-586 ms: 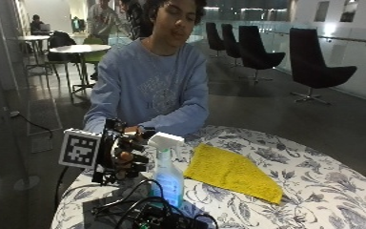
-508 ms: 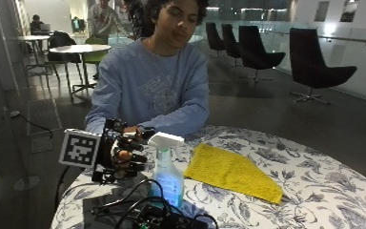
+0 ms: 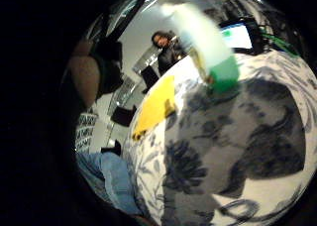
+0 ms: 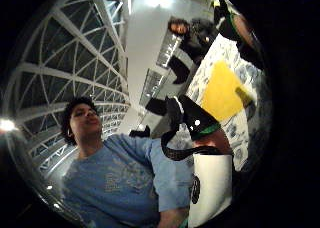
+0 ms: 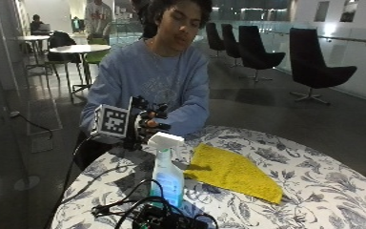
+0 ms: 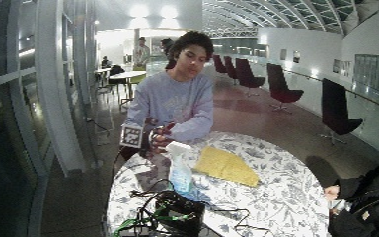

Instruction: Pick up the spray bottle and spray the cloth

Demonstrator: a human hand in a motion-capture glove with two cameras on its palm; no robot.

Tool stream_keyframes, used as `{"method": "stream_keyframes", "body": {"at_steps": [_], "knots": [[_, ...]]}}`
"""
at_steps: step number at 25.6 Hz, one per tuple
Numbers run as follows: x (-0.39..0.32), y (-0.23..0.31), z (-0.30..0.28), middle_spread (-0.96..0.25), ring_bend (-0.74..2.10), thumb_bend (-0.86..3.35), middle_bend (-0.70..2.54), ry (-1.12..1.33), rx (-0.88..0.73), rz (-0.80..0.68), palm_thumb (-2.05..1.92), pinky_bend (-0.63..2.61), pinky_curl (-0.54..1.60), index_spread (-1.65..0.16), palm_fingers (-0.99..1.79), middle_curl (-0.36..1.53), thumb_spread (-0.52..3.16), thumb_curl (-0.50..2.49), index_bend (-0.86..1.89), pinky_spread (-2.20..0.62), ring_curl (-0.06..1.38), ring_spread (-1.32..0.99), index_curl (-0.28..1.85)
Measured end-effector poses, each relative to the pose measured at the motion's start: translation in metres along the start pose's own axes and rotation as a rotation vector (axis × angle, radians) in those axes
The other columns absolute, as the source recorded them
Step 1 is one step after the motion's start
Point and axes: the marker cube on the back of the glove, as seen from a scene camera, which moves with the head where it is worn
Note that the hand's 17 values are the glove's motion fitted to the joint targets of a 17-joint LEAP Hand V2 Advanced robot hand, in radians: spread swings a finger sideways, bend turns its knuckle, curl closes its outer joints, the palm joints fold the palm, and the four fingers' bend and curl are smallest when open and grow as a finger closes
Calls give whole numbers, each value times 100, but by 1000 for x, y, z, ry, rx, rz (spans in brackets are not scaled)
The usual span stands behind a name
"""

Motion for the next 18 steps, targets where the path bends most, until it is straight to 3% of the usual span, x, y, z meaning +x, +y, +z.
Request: {"method": "stream_keyframes", "body": {"at_steps": [6, 10, 14, 18], "knots": [[-24, 25, 23, -4, 47, 18, 38, 17, -239, -78, 59, 38, 27, -30, 72, 31, 97, 24, 10, 12, 29, -3, 18], [-19, 23, 13, -4, 43, 15, 37, 33, -208, -44, 60, 39, 29, -31, 67, 32, 100, 25, 9, 14, 29, -1, 18], [2, 12, -14, -3, 41, 11, 36, 54, -128, 82, 60, 40, 30, -33, 64, 33, 102, 26, 10, 16, 28, 0, 18], [31, -3, -41, -3, 40, 9, 34, 96, -166, 170, 62, 41, 31, -34, 61, 33, 103, 27, 10, 17, 29, 1, 18]]}}
